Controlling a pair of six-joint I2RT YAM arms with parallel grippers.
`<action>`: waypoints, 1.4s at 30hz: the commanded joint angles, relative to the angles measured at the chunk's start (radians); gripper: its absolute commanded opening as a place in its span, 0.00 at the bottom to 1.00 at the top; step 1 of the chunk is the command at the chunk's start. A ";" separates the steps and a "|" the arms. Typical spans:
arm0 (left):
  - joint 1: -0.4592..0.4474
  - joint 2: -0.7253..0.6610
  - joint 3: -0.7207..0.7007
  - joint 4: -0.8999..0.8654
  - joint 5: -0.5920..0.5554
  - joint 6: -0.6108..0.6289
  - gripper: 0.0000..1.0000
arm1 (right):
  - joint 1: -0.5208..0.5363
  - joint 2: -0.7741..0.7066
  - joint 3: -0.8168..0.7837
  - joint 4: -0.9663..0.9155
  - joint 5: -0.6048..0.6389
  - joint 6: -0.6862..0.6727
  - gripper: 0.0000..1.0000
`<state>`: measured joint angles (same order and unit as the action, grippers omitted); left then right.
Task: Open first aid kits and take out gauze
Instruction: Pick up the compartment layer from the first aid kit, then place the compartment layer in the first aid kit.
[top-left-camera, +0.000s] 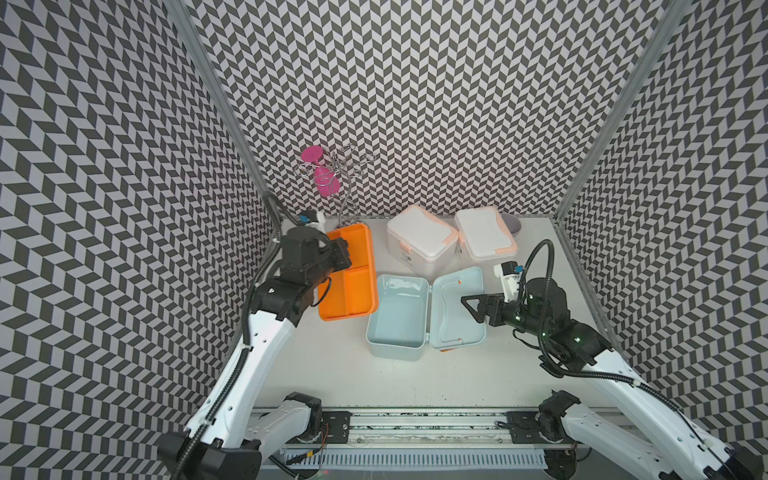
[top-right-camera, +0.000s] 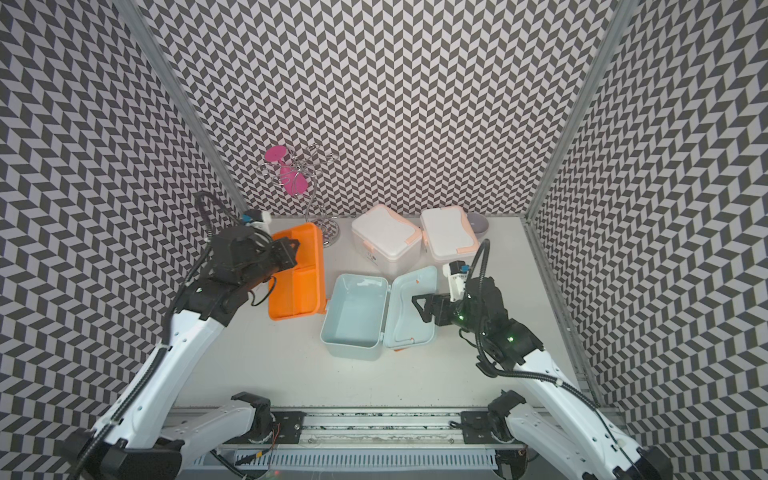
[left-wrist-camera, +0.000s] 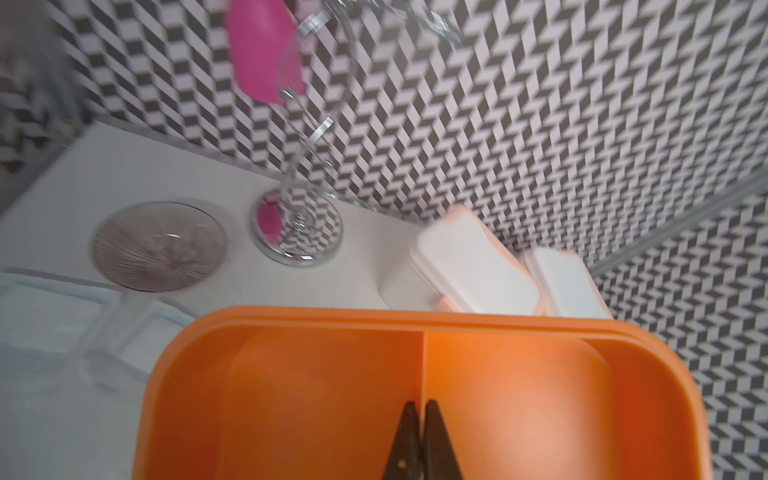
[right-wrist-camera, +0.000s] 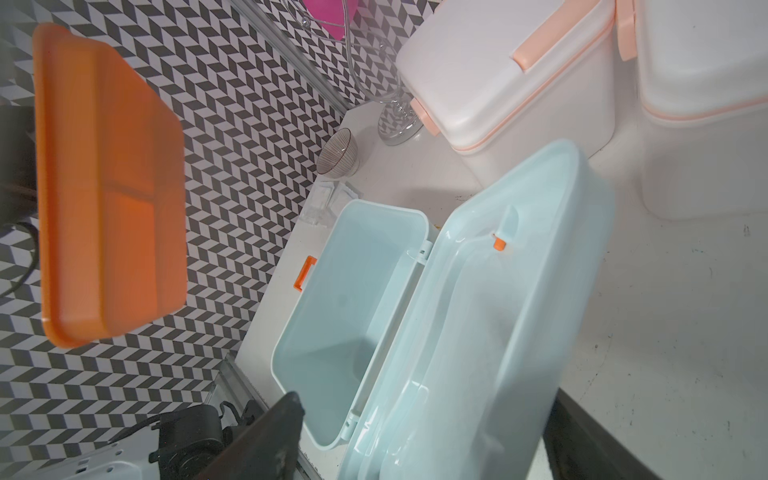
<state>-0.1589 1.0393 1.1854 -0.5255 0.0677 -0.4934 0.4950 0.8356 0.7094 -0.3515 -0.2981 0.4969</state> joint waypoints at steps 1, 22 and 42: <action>0.193 -0.063 -0.021 -0.001 0.112 0.016 0.00 | -0.001 -0.025 -0.008 0.056 0.013 -0.009 0.88; 0.628 -0.002 -0.111 0.101 0.300 -0.063 0.00 | -0.001 -0.044 -0.007 0.039 0.012 -0.023 0.88; 0.274 -0.003 -0.099 0.091 0.200 -0.017 0.00 | -0.002 -0.056 0.005 0.044 0.015 -0.016 0.94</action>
<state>0.2276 1.0473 1.0439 -0.4267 0.3439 -0.5304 0.4946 0.7952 0.7017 -0.3580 -0.2848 0.4801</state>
